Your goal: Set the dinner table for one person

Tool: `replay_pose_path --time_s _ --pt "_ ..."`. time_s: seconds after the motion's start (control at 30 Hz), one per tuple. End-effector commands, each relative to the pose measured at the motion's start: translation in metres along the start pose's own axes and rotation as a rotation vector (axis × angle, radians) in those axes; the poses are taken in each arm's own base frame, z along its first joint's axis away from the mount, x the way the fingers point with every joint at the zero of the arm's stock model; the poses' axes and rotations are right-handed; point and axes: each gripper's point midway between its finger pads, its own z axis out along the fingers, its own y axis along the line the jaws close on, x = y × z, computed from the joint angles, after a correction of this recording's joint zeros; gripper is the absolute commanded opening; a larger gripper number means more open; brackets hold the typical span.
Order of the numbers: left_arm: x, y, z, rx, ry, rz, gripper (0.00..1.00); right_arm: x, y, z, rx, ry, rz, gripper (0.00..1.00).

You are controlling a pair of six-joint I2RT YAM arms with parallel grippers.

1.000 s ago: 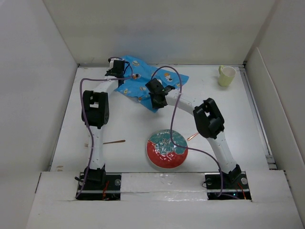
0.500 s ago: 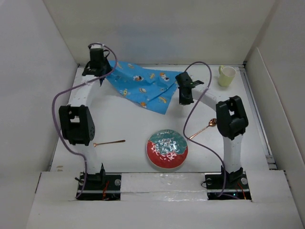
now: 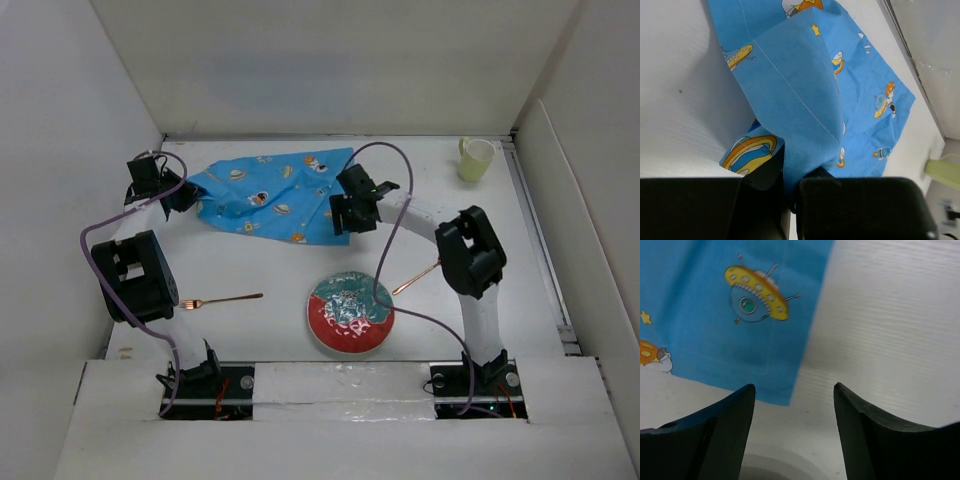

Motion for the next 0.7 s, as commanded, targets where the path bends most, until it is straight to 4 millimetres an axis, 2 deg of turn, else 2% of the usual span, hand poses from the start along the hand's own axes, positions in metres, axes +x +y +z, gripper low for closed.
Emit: replay_pose_path --time_s 0.0,0.03,0.17,0.27,0.3,0.33,0.37,0.4,0.43,0.47,0.5,0.57,0.63,0.67 --pt "-0.011 -0.02 -0.003 0.084 -0.016 -0.039 0.0 -0.006 0.027 0.012 -0.04 -0.005 -0.042 0.69" --pt "-0.011 -0.018 -0.002 0.075 -0.014 -0.043 0.0 -0.002 0.028 0.015 -0.021 0.002 -0.051 0.69" --pt "-0.015 -0.004 -0.003 -0.011 -0.042 -0.048 0.0 0.008 0.001 0.026 0.127 0.027 -0.049 0.68" --pt "-0.027 0.013 -0.009 -0.121 -0.112 -0.036 0.0 0.021 -0.013 0.029 0.188 0.066 -0.068 0.55" --pt "-0.038 0.018 -0.016 -0.171 -0.166 -0.023 0.05 0.029 -0.016 0.033 0.196 0.09 -0.071 0.42" --pt "-0.036 0.02 -0.017 -0.177 -0.161 -0.018 0.05 0.033 -0.017 0.034 0.2 0.098 -0.07 0.42" --pt "-0.042 0.018 -0.023 -0.187 -0.185 -0.008 0.11 0.036 -0.017 0.035 0.194 0.106 -0.067 0.37" --pt "-0.046 0.023 -0.025 -0.216 -0.208 -0.008 0.14 0.04 -0.018 0.036 0.195 0.112 -0.068 0.22" --pt "-0.047 0.024 -0.028 -0.228 -0.219 -0.007 0.2 0.042 -0.018 0.036 0.19 0.116 -0.067 0.13" --pt "-0.05 0.023 -0.032 -0.231 -0.235 -0.006 0.33 0.042 -0.026 0.036 0.204 0.117 -0.052 0.05" --pt "-0.053 0.025 -0.036 -0.252 -0.254 -0.007 0.42 0.04 -0.032 0.035 0.215 0.113 -0.043 0.0" --pt "-0.054 0.027 -0.041 -0.269 -0.264 -0.001 0.57 0.029 -0.046 0.024 0.24 0.079 -0.019 0.0" --pt "-0.053 0.026 -0.049 -0.271 -0.274 0.006 0.58 0.014 -0.071 0.016 0.264 0.053 0.031 0.0" --pt "-0.044 0.034 -0.049 -0.285 -0.26 0.003 0.58 0.001 -0.078 0.004 0.266 0.017 0.053 0.0"
